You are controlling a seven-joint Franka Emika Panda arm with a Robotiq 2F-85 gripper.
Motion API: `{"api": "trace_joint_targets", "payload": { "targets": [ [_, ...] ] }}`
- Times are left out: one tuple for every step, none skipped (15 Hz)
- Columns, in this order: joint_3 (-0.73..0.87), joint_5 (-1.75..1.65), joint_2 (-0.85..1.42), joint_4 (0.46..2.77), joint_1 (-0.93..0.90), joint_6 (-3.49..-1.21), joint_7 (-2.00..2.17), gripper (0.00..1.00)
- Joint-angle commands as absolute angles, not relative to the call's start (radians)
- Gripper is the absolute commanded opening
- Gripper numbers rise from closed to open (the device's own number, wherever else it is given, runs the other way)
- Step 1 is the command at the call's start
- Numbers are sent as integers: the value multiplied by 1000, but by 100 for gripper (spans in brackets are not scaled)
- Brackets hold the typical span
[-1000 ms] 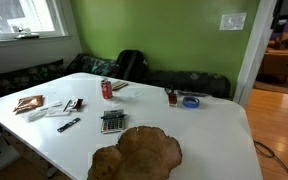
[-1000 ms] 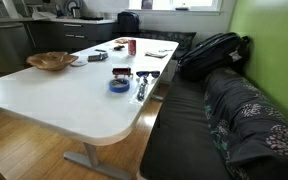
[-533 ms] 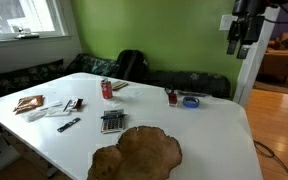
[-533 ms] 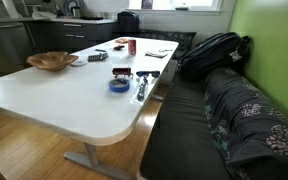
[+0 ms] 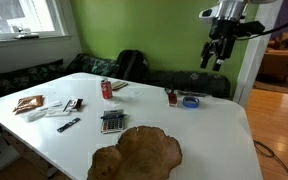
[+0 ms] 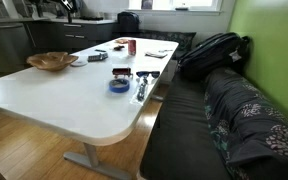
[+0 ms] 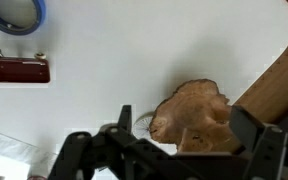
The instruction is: Move the key bowl backwards close to the edge
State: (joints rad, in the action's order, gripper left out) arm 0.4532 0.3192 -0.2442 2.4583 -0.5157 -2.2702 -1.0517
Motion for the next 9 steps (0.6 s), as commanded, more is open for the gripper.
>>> {"api": "trace_joint_targets", "payload": {
  "targets": [
    [640,578,-38,2331,-687,-2188,-1327,100],
    [655,660,32,2281,-689,-2125,-1404,100],
    [662,736,100,2254,-676,-2063,-1479,100],
    [663,791,155,2227,-657,-1989,-1534,100],
    [486,814,209,2202,-462,-1917,-1537,100],
    [447,785,262,2173,-424,-1930,-1434,100],
    [373,778,317,2141,-348,-1976,-1393,100],
    [300,759,357,2115,-271,-1988,-1346,100],
    [244,734,404,2057,-205,-1940,-1288,100]
  ]
}}
